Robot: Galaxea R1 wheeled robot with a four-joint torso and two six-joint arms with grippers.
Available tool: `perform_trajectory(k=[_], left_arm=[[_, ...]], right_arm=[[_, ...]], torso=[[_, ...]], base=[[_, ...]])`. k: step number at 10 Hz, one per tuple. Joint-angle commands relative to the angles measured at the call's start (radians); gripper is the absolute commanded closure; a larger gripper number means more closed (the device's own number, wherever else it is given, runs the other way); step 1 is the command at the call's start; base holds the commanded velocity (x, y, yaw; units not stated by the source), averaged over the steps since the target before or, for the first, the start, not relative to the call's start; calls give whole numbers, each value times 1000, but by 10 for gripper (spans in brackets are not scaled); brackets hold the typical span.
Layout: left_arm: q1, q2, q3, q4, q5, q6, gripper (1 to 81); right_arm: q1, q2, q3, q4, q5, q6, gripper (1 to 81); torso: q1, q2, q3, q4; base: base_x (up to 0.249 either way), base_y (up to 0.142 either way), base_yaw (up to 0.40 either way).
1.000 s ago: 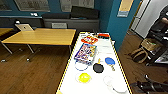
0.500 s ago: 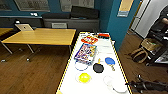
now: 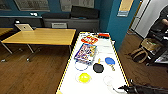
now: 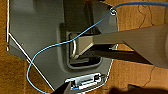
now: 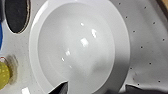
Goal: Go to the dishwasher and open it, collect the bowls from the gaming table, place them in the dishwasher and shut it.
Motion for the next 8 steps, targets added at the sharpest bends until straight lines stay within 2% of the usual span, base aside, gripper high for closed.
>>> perform_trajectory(k=[1,2,4,5,6,8], left_arm=[[-8,-14,15,-2,61,-3,10],[-8,-15,15,-4,61,-3,10],[-8,-12,15,-2,61,-3,10],[-8,-11,14,-2,61,-3,10],[-8,-8,14,-1,61,-3,10],[-8,0,15,10,60,0,10]], right_arm=[[29,20,-24,17,28,-2,10],[-3,26,-29,18,59,-3,811],[-5,-22,29,18,90,1,811],[21,-89,92,21,85,3,811],[67,-182,194,18,70,12,811],[149,-368,365,8,-30,18,811]], torso=[[0,0,0,0],[0,0,0,0],[0,0,0,0],[0,0,0,0],[0,0,0,0],[1,0,0,0]], base=[[0,0,0],[0,0,0],[0,0,0],[0,0,0],[0,0,0],[0,0,0]])
